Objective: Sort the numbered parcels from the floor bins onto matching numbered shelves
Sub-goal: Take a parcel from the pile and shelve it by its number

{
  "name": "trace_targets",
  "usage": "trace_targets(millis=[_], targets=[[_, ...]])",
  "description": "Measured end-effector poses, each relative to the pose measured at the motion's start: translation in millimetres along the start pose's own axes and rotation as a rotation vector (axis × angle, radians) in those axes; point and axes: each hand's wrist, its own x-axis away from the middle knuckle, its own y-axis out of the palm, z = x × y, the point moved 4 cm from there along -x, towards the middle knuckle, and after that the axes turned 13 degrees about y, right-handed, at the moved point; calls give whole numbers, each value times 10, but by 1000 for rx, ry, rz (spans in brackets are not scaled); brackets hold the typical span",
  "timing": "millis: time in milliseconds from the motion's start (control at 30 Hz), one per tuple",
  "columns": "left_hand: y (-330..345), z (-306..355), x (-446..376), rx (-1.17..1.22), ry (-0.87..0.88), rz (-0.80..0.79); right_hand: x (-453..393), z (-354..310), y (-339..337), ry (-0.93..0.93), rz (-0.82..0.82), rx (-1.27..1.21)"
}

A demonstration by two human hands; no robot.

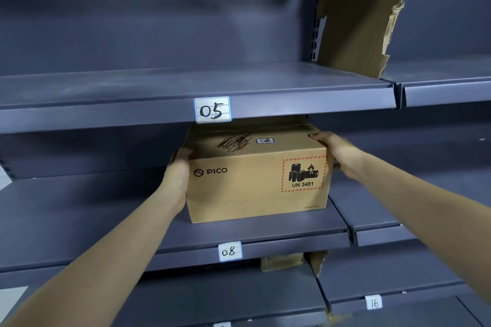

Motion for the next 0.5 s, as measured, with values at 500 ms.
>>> trace_targets(millis=[500], targets=[[-151, 64, -54, -147, 21, 38, 169, -144, -3, -46, 229, 174]])
